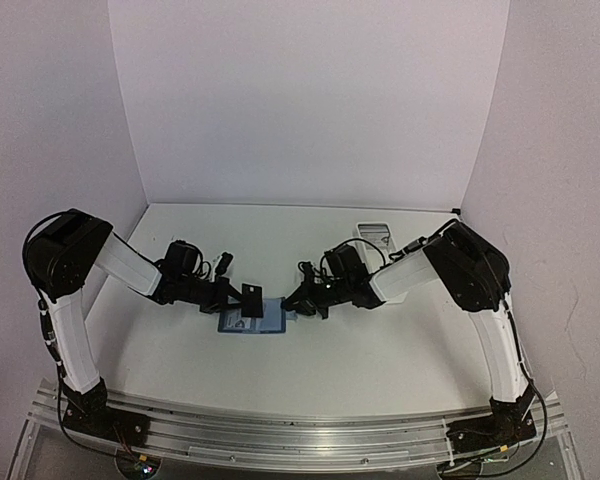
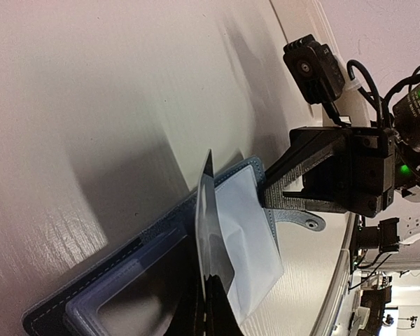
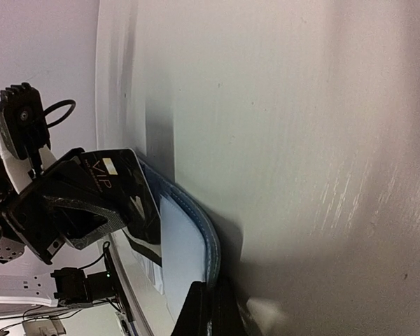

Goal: Put the credit cards into the card holder
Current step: Insert the credit card into the card holder.

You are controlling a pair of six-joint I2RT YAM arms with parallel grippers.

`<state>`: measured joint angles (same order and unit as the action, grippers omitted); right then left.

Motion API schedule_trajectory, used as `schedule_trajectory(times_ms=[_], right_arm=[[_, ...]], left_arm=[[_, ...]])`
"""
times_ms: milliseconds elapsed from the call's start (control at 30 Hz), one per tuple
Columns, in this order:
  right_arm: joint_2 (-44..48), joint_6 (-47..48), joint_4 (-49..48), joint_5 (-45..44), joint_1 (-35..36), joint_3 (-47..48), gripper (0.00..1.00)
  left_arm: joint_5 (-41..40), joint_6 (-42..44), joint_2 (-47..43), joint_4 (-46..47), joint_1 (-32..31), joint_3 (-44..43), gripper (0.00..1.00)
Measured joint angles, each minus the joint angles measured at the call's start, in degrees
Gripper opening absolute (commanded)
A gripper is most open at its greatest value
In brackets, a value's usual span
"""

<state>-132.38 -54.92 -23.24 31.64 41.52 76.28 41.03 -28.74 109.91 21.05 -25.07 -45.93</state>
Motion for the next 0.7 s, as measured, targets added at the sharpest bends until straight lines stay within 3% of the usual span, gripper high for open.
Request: schedule_trajectory(times_ms=[433, 700], right_arm=[[0.35, -2.78, -6.60, -1.43, 0.04, -3.66, 0.00], [0.55, -3.65, -7.99, -1.91, 0.09, -4.66, 0.00]], left_arm=[[0.13, 2.66, -4.10, -8.91, 2.11, -0.18, 0.00], [-3.60, 2.64, -4.57, -6.42, 0.61, 0.53, 0.00]])
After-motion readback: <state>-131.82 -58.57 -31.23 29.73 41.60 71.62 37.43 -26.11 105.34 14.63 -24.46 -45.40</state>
